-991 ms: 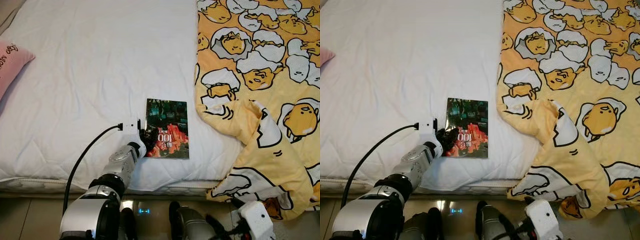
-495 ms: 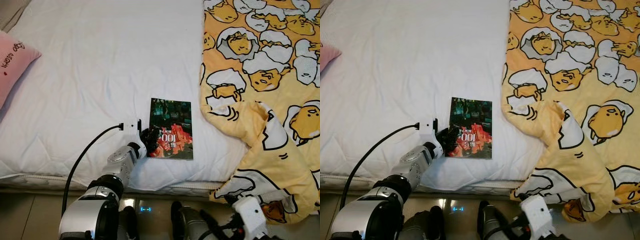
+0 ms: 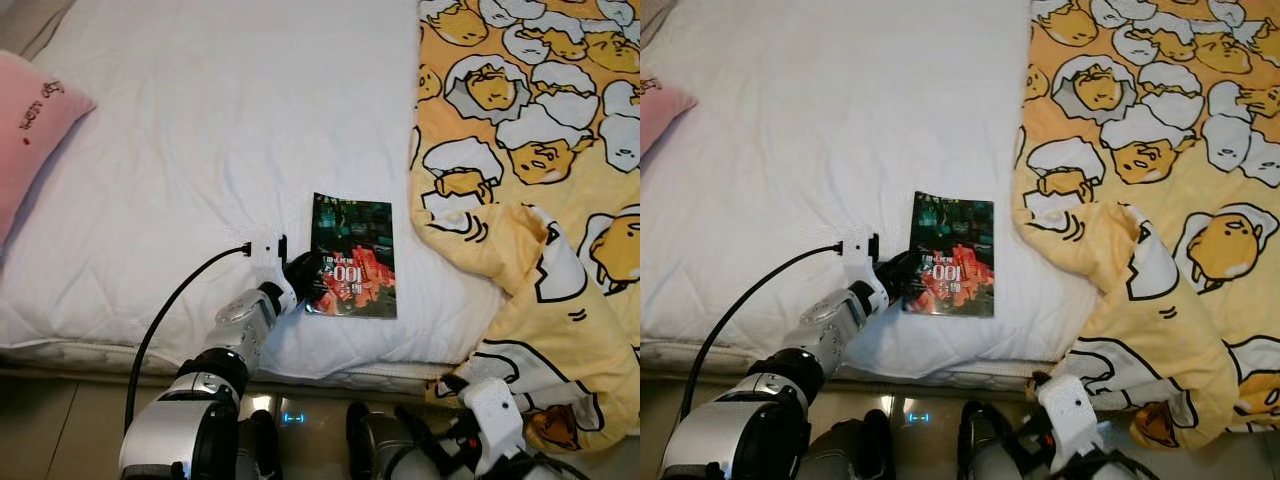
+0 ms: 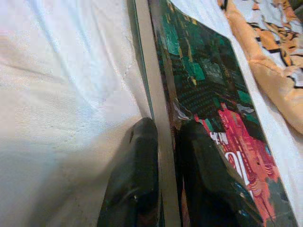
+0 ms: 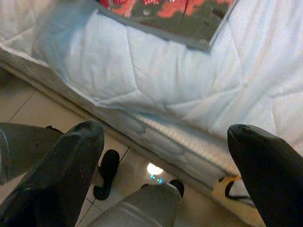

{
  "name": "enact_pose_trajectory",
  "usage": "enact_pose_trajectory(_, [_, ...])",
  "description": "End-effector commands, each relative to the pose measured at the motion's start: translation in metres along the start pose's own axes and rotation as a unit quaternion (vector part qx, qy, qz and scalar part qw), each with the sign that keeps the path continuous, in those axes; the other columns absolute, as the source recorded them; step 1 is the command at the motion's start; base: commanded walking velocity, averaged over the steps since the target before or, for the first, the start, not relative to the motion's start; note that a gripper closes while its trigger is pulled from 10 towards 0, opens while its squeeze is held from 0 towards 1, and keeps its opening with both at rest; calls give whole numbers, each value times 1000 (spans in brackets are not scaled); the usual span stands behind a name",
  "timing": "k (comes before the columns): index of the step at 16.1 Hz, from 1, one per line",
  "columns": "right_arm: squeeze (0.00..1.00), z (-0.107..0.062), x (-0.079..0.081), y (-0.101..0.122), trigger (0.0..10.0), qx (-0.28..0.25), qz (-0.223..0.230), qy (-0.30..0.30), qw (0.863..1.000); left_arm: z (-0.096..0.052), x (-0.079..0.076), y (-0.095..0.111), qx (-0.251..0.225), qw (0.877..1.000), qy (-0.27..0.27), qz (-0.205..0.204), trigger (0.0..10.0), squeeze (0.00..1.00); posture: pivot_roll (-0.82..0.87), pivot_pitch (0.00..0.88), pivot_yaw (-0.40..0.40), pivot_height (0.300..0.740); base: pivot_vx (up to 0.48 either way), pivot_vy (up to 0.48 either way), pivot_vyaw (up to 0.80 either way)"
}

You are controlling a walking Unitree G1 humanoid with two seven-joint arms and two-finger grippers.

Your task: Clean up the room

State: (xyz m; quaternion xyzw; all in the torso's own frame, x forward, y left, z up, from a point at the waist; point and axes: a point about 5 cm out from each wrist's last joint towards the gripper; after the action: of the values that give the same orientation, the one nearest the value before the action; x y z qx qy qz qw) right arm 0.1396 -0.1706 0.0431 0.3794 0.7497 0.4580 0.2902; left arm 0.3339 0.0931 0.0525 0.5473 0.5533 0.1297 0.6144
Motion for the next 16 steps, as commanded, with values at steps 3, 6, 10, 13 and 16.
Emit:
enact_pose_trajectory(3, [0,7,-4,-5,10000,3,1,-9,1000,-4,-1,15,-13,999,-42,32,0,0,-286,191,-8,740,0,0,0])
enact_pose_trajectory(6, [0,28,-14,3,10000,-20,2,-25,999,-13,-2,50,-76,993,-72,50,0,0,-243,105,18,740,0,0,0])
enact_pose_trajectory(10, [0,65,-27,25,10000,-71,21,-48,996,-25,-20,78,-137,986,-88,44,0,0,-183,0,57,740,0,0,0])
enact_pose_trajectory(13, [0,74,-26,26,10000,-75,24,-46,996,-27,-19,44,-52,993,-74,76,10000,0,-167,1,59,740,0,0,0])
enact_pose_trajectory(16, [0,73,-20,16,10000,-60,16,-28,998,-19,-16,3,29,996,-27,74,10000,1000,-182,30,47,740,0,0,0])
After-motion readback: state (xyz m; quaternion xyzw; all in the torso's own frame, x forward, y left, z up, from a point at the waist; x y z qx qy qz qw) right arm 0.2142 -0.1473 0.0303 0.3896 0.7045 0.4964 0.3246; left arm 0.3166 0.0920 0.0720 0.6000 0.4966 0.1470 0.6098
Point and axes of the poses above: a point about 5 cm out from each wrist's last joint towards the gripper, its own z axis pointing out of the wrist towards the gripper, its own y axis along the axis of the wrist's last joint, x = y × z, and after that the axes turned 8 degrees about -z, right-handed
